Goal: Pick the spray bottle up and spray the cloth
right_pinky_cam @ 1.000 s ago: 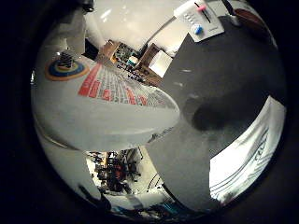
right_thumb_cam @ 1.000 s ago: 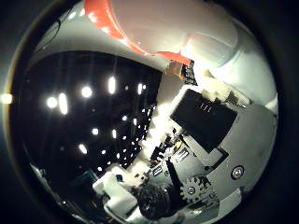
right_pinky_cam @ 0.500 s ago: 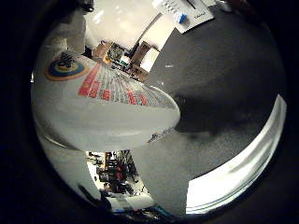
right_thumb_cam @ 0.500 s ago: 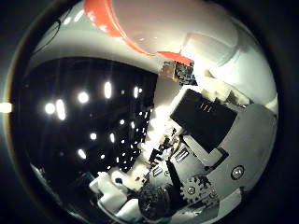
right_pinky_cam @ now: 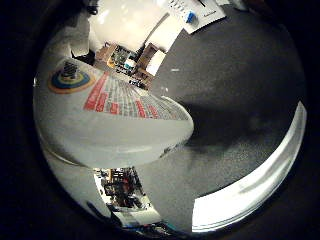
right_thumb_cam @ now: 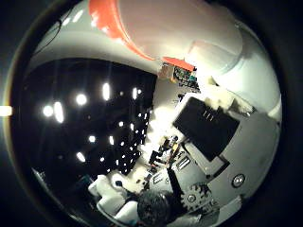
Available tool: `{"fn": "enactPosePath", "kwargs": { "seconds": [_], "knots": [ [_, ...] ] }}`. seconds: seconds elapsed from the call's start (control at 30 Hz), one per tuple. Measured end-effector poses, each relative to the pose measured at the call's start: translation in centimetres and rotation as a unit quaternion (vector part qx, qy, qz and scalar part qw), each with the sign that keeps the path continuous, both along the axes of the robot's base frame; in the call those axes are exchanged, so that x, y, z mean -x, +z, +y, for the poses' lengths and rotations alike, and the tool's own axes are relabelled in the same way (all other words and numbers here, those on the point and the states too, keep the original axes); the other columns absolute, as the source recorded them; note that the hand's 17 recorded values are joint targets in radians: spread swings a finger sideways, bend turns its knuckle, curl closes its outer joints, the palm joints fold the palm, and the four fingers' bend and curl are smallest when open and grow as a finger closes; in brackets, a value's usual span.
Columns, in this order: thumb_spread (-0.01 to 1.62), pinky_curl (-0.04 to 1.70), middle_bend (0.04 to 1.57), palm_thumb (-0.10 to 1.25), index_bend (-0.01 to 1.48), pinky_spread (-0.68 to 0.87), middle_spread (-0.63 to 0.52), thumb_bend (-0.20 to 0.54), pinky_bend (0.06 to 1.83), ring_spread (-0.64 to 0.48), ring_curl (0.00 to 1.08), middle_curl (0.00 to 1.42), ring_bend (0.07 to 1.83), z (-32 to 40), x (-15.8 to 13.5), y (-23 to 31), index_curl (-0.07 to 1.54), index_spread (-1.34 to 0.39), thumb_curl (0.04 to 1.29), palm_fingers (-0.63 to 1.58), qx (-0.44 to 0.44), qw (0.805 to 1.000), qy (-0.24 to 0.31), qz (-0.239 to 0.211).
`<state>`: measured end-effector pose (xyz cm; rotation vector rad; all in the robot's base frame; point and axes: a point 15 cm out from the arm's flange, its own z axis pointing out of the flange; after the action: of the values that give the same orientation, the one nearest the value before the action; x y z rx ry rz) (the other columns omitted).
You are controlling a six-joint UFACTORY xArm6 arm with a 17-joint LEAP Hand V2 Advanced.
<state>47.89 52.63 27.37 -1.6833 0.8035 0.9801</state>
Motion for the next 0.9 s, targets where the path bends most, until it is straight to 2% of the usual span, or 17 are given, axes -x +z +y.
{"fn": "enactPosePath", "kwargs": {
  "seconds": [0.07, 0.17, 0.23, 0.37, 0.47, 0.63, 0.9],
  "knots": [
    [0.65, 0.52, 0.83, 0.83, 0.54, -0.39, -0.15, -0.036, 1.18, -0.24, 0.51, 0.54, 1.22, -0.2, 0.2, -0.2, 0.6, -0.47, 0.83, 0.54, 0.015, 1.0, 0.004, -0.004],
    [0.81, 0.51, 0.71, 0.79, 0.52, -0.11, -0.1, -0.031, 1.15, -0.17, 0.46, 0.5, 1.16, 0.0, 0.5, 0.1, 0.59, -0.47, 0.75, 0.41, 0.03, 0.999, 0.013, -0.008],
    [0.89, 0.49, 0.6, 0.75, 0.56, 0.12, -0.06, -0.033, 1.15, -0.1, 0.41, 0.46, 1.04, 0.0, 0.7, 0.0, 0.59, -0.46, 0.7, 0.28, 0.042, 0.999, 0.02, -0.013],
    [0.97, 0.44, 0.5, 0.7, 0.57, 0.38, 0.0, -0.029, 1.12, -0.02, 0.33, 0.41, 0.86, 0.1, 1.1, 0.0, 0.55, -0.42, 0.65, 0.19, 0.059, 0.998, 0.031, -0.02],
    [0.99, 0.38, 0.45, 0.68, 0.52, 0.52, -0.02, -0.028, 1.05, 0.14, 0.26, 0.38, 0.72, 0.1, 1.2, 0.0, 0.51, -0.38, 0.6, 0.13, 0.062, 0.997, 0.032, -0.019],
    [0.99, 0.3, 0.37, 0.66, 0.45, 0.6, -0.03, -0.028, 0.95, 0.21, 0.21, 0.35, 0.62, -0.4, 1.2, 0.6, 0.45, -0.36, 0.56, 0.17, 0.071, 0.996, 0.035, -0.029],
    [0.98, 0.22, 0.28, 0.65, 0.37, 0.63, -0.01, -0.028, 0.83, 0.24, 0.18, 0.33, 0.48, -3.3, 0.3, 3.0, 0.41, -0.35, 0.53, 0.24, 0.118, 0.991, 0.032, -0.054]
  ]
}}
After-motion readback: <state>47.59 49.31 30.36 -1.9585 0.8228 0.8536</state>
